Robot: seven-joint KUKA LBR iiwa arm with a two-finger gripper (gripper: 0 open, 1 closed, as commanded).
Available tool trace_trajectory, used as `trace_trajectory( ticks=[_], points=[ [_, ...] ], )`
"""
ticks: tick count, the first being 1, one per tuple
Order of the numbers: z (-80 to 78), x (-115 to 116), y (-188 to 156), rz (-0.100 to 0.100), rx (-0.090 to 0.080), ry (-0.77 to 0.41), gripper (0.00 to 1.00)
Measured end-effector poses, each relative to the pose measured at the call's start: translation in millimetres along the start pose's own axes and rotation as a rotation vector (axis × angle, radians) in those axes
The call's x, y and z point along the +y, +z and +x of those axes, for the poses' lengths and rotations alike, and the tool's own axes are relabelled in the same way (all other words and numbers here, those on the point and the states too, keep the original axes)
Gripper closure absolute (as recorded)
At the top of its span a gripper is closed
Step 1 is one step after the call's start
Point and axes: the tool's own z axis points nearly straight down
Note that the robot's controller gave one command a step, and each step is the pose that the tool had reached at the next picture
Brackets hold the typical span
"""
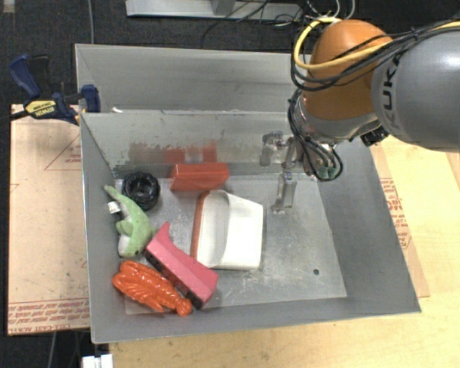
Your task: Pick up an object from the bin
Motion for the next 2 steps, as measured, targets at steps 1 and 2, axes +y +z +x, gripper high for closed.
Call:
trace_trajectory(
  ticks=[1, 2],
  points=[
    [-1.3, 0, -5, 0.0, -0.007, 0.0, 0.0],
    [1.6, 17, 81, 0.0, -0.004, -0.266, 0.0]
  ],
)
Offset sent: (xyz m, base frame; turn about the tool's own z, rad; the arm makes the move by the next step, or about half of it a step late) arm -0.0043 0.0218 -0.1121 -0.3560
